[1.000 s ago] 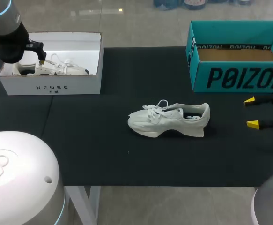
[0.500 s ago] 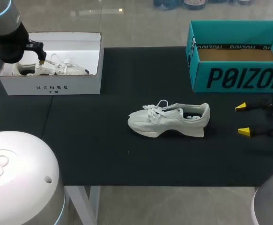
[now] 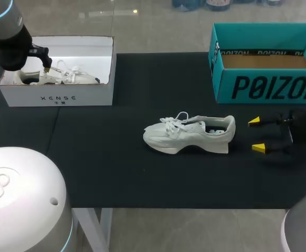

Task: Take the shoe out of the shoebox, open the shoe tongue, remove and reinsert the insole, then place the shoe into the shoebox

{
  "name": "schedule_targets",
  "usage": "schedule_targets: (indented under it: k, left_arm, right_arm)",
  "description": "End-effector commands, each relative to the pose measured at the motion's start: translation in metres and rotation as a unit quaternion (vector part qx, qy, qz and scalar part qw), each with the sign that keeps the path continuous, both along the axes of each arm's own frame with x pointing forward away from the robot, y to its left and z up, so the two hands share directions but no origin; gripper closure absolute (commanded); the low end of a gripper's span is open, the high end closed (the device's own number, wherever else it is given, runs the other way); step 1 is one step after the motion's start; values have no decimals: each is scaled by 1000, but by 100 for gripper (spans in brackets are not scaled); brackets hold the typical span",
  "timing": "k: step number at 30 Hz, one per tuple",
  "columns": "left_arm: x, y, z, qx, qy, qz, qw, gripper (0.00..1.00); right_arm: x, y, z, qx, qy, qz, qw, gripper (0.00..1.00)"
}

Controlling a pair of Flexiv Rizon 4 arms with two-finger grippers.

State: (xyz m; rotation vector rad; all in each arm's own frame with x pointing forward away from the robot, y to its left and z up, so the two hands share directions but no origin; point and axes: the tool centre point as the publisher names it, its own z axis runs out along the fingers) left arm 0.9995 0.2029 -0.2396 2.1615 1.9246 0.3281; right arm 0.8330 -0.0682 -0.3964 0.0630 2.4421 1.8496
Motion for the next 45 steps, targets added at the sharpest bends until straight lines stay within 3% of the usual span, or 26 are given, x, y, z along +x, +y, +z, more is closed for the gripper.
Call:
schedule_targets:
  k: [1,9,22,45]
  left_arm:
    - [-1,0,0,2,-1,0,1000,0]
    - [-1,0,0,2,-1,0,1000,0]
    - [-1,0,0,2,-1,0,1000,0]
    - [-1,0,0,2,-1,0,1000,0]
  right_arm:
    - [13,8,-7,5,-1,5,1000,0]
    - [24,17,-9,6,-9,0,1000,0]
    - [22,50,-12,13,-24,22,999,0]
    - [24,84,-21,22,-18,29,999,0]
